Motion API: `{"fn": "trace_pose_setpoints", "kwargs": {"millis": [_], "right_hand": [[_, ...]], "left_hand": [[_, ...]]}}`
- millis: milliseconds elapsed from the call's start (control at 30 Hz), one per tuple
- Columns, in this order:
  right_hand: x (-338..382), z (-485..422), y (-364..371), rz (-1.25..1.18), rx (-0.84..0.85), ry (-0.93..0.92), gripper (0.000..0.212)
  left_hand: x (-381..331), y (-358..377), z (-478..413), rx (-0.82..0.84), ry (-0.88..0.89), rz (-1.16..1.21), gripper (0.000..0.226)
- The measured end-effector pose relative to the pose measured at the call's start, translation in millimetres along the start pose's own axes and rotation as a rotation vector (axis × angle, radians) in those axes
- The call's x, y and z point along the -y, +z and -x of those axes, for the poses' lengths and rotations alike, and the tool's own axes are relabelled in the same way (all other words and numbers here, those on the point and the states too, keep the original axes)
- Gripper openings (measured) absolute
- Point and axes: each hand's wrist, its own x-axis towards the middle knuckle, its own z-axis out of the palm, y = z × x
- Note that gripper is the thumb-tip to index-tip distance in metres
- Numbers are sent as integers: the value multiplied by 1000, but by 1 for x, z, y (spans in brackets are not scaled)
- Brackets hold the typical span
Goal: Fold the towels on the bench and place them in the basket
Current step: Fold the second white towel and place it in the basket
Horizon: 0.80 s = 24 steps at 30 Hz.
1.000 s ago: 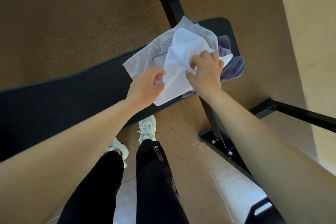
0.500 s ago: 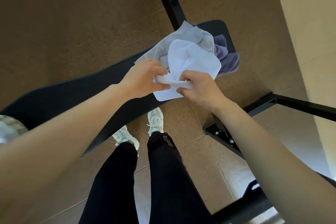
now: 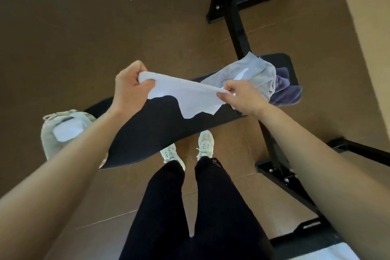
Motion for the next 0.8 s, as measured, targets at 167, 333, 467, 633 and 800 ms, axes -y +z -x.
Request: {"fn": "trace_pose_setpoints", "kwargs": {"millis": [167,333,467,633,800], "right_hand": [[56,13,10,-120,47,-228,14],[107,25,18,-75,197,-373,13],[123,31,15,-62,261,-414,12],[117,29,-2,114,266,-348,18],[94,14,-8,191,314,-233,21]], "left_hand": [[12,-46,22,168,-94,-328,47],[-4,-34,42,480,78,-526,64],[-13,-20,54,537,140,-255,14],[-1,-37,59,452,53,-169,17],[8,-68,54,346,8,-165,31]]}}
